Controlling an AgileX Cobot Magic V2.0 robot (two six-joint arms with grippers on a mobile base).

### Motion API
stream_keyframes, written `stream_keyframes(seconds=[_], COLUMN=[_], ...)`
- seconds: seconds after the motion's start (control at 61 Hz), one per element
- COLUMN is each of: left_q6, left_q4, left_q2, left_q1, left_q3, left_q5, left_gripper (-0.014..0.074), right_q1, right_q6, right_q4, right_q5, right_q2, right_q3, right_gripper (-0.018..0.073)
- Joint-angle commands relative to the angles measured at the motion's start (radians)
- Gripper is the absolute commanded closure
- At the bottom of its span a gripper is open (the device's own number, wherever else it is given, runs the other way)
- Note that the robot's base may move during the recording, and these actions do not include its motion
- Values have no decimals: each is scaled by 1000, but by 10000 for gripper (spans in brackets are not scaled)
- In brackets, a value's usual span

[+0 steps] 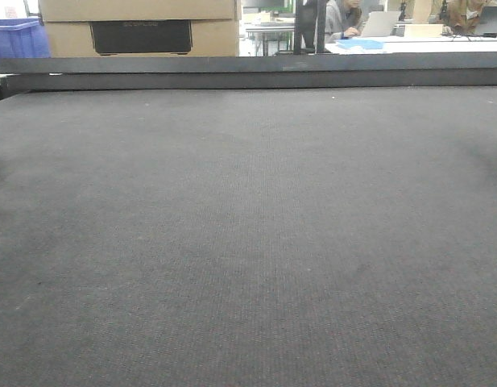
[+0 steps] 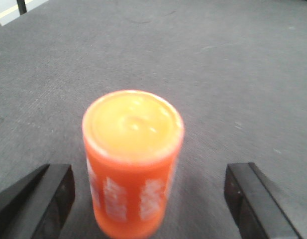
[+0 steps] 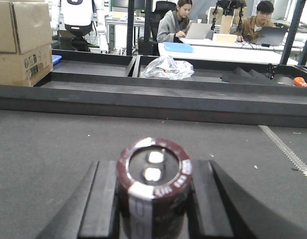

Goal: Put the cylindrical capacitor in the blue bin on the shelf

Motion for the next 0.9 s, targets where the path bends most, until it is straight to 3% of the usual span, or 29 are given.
stream_keyframes(seconds=[0.0,0.131,0.213,0.344,0.508,0.639,0.885], left_q6=[2,2,2,2,2,2,2], left_q4=[-9,-9,-7,-7,6,23,158], left_q2=[36,68,72,64,-2,-113,-323], left_q1=[9,16,17,17,14,4,-70], left_q3=[-43,-67,-70,-70,-71,-86,-171], left_q5=[-23,-23,-23,-23,15,152,558], left_gripper=[88,97,167,398,708,708,708], right_q1=[0,0,0,0,0,0,46], right_q6=[0,0,0,0,0,0,0], right_q4=[-5,-5,-5,-5,-5,12,21], right_q5=[-5,37,73,192,440,652,786], right_q2=[-13,-13,-13,-15,-25,-25,-45], right_q3=[1,1,1,-24,-117,-216,-292], right_gripper=[629,629,629,629,629,629,629])
